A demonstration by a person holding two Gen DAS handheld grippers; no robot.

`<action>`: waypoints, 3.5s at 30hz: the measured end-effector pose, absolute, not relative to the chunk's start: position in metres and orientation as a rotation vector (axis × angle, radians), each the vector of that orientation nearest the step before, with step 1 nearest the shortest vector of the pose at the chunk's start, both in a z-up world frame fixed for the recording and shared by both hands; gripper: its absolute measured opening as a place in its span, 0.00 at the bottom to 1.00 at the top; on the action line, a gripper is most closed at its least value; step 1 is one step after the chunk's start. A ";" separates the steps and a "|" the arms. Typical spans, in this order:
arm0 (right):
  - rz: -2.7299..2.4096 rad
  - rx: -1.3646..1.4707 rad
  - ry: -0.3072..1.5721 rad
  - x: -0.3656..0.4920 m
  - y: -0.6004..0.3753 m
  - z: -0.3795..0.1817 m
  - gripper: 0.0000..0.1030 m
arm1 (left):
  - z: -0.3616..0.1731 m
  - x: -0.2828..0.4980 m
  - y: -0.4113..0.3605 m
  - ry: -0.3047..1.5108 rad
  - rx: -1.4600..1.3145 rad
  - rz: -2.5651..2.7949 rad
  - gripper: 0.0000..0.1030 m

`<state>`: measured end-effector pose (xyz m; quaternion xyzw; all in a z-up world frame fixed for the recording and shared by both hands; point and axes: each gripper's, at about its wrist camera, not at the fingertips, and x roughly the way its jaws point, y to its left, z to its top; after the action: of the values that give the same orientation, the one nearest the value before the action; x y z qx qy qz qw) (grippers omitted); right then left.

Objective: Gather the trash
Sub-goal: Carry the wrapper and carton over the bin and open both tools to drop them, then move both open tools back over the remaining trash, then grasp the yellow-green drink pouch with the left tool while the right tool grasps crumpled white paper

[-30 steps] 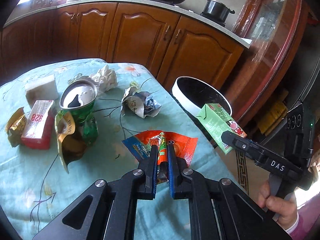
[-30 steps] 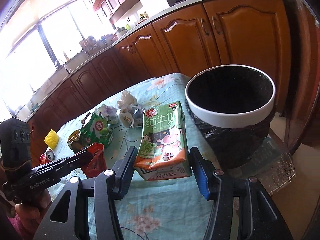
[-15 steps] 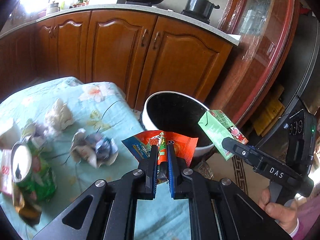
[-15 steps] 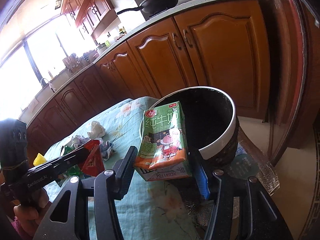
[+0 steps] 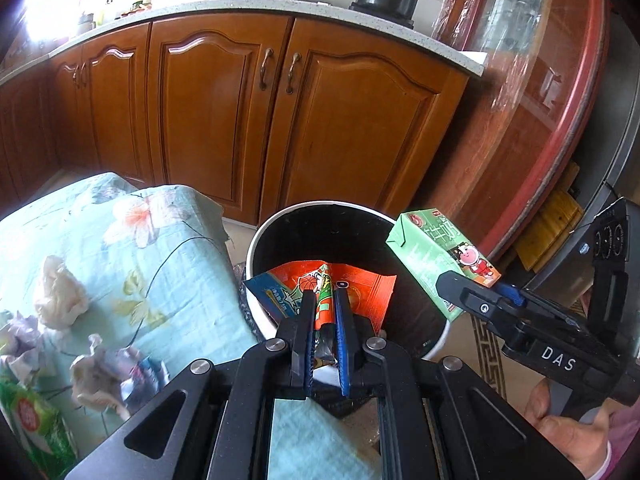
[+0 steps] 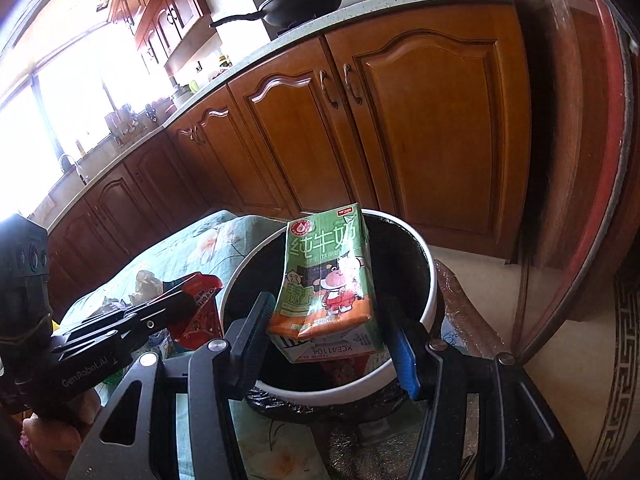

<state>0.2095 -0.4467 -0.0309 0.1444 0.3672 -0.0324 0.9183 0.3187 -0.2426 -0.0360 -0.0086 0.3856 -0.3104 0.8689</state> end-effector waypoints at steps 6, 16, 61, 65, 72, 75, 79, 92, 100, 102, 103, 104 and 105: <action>-0.072 0.283 0.778 0.224 -0.454 -0.037 0.53 | -0.042 0.343 -0.271 0.833 -0.006 -0.646 0.08; -0.060 0.338 0.836 0.247 -0.476 -0.054 0.63 | -0.051 0.361 -0.299 0.861 0.033 -0.611 0.57; 0.196 0.359 0.902 0.165 -0.287 -0.077 0.92 | -0.034 0.158 -0.019 0.781 -0.208 -0.277 0.77; 0.209 0.340 0.910 0.174 -0.278 -0.080 0.92 | -0.035 0.162 -0.013 0.790 -0.218 -0.259 0.77; 0.220 0.310 0.915 0.190 -0.270 -0.083 0.92 | -0.035 0.186 -0.015 0.786 -0.181 -0.252 0.78; 0.225 0.300 0.918 0.201 -0.269 -0.085 0.92 | -0.037 0.198 -0.019 0.785 -0.156 -0.236 0.78; 0.229 0.280 0.928 0.215 -0.267 -0.088 0.92 | -0.043 0.215 -0.020 0.793 -0.160 -0.229 0.78; 0.261 0.242 0.956 0.275 -0.253 -0.102 0.92 | -0.049 0.238 -0.010 0.782 -0.210 -0.291 0.71; 0.271 0.227 0.970 0.281 -0.250 -0.107 0.49 | -0.063 0.234 0.014 0.829 -0.287 -0.338 0.34; 0.274 0.230 0.960 0.279 -0.252 -0.106 0.44 | -0.062 0.231 0.019 0.823 -0.289 -0.340 0.33; 0.274 0.228 0.949 0.278 -0.252 -0.104 0.39 | -0.061 0.229 0.020 0.821 -0.283 -0.338 0.32; 0.272 0.226 0.942 0.276 -0.252 -0.102 0.36 | -0.059 0.227 0.022 0.815 -0.277 -0.335 0.32; 0.273 0.225 0.936 0.273 -0.252 -0.100 0.35 | -0.057 0.224 0.023 0.807 -0.270 -0.332 0.32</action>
<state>0.2729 -0.2521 -0.1005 0.1079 0.4489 0.1308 0.8774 0.2241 0.0229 -0.0570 -0.1305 0.3896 -0.1601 0.8975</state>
